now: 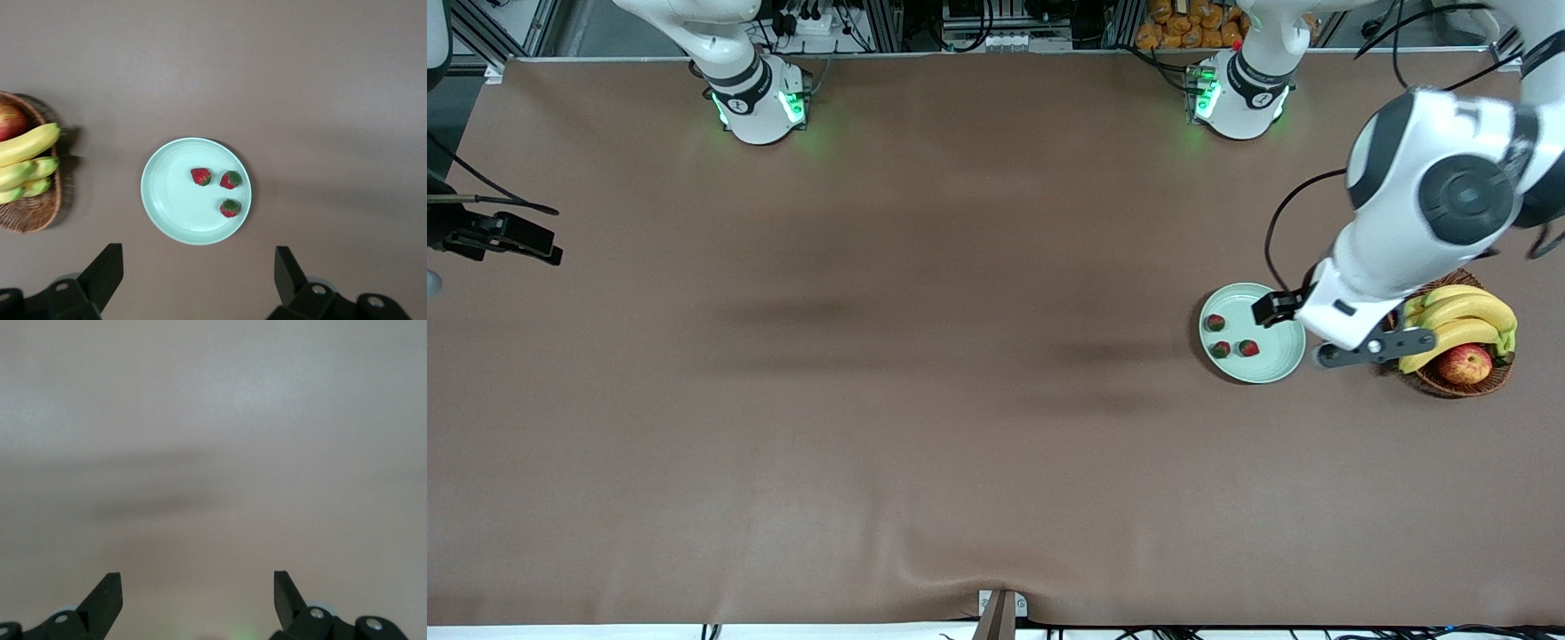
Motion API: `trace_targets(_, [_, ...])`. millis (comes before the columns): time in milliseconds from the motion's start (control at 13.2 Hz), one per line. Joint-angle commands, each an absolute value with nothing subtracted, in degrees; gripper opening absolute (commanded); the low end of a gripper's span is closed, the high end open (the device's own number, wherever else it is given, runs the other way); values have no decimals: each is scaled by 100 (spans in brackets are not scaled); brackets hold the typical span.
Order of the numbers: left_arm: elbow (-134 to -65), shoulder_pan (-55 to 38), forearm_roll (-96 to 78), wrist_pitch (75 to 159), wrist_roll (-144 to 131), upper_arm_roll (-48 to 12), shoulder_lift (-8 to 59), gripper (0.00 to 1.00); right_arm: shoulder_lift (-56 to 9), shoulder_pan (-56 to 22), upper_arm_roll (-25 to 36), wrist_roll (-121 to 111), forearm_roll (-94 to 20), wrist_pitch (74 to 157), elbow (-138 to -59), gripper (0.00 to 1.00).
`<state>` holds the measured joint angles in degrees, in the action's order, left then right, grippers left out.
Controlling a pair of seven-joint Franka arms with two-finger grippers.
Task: Collect all strawberries into plate
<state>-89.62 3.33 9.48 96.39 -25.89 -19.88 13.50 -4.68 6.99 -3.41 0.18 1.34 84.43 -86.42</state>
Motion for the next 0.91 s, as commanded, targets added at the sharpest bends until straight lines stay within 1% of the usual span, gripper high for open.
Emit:
trace_targets(0, [-8184, 395, 800, 8835, -2575, -2048, 1424, 100, -378, 642, -325, 62, 132, 8323, -8648, 100])
trace_targets(151, [-8121, 422, 800, 8649, -2575, -2022, 1232, 100, -378, 624, -343, 62, 132, 8323, -8648, 100])
trace_targets(378, [-8130, 387, 800, 8640, -2549, -1969, 933, 100, -387, 598, -351, 70, 123, 8323, -8648, 100])
trace_targets(529, [-8130, 221, 800, 8640, -2147, -1864, 765, 100, -378, 598, -299, 62, -226, 8262, -8648, 100])
trace_targets(681, [-8139, -34, 443, 8622, -1751, -1251, 485, 100, -387, 598, -273, 35, -220, 8270, -8640, 100])
trace_targets(756, [-8156, -105, 39, 8613, -1505, -839, 379, 100, -378, 598, -272, 26, -220, 8253, -8640, 100])
trace_targets(832, [-8148, -184, -78, 8544, -1146, -635, 361, 100, -369, 598, -272, 26, -211, 8253, -8640, 100])
